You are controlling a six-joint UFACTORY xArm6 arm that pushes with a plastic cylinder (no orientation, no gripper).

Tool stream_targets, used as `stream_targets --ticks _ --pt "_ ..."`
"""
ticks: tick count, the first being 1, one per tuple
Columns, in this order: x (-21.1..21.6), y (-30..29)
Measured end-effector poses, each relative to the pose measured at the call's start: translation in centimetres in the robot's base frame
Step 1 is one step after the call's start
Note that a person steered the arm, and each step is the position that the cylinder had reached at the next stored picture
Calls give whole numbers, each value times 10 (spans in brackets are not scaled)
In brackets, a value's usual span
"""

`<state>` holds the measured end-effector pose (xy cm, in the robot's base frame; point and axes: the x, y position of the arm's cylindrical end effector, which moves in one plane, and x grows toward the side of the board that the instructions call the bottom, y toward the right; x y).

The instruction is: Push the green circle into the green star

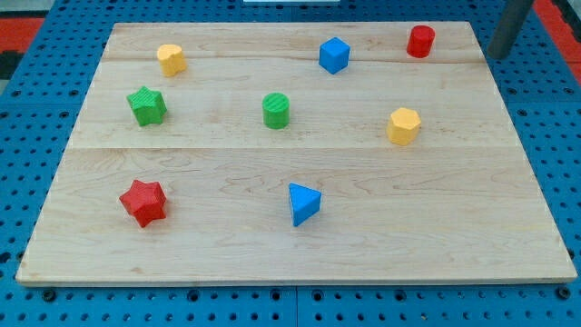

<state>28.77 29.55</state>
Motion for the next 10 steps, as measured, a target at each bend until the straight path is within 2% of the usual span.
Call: stream_targets --ticks 1,3,4,5,6,7,9,10 --pt "37 -65" --pt "42 -223" --pt "76 -273" --pt "107 -280" --pt "92 -362" --pt "86 -369" --pt "45 -364" --pt "45 -386"
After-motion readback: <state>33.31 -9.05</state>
